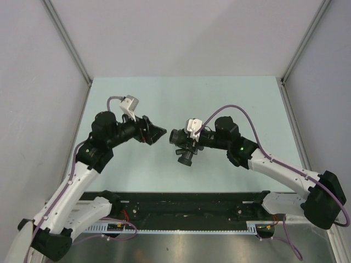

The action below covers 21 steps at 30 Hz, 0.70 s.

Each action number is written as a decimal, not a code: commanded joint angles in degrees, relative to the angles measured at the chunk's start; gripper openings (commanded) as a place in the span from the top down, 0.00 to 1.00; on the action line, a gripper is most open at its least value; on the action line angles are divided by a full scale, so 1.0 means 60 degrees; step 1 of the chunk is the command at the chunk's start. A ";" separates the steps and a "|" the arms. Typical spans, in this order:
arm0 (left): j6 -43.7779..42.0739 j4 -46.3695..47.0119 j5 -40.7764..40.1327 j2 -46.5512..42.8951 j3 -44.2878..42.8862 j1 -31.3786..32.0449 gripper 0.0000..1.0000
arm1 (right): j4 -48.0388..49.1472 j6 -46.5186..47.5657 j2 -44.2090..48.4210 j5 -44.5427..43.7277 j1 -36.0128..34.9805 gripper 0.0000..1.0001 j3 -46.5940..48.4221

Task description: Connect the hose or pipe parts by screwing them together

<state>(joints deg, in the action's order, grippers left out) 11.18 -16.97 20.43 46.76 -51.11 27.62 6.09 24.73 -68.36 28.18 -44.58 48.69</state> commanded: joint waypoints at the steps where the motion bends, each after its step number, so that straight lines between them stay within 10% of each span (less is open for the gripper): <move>1: 0.4799 -0.0145 0.2554 0.0847 -0.0519 -0.0836 0.08 | 0.0947 0.1223 0.0450 -0.2246 -0.0654 1.00 0.0031; 21: 0.7336 0.0089 0.4550 0.2314 0.0125 -0.1263 0.22 | 0.1652 0.3041 0.0890 -0.4185 -0.2341 1.00 -0.0307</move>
<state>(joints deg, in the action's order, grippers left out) 52.14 -18.13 45.30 60.40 -50.96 20.67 12.56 41.21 -65.39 4.67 -57.67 46.59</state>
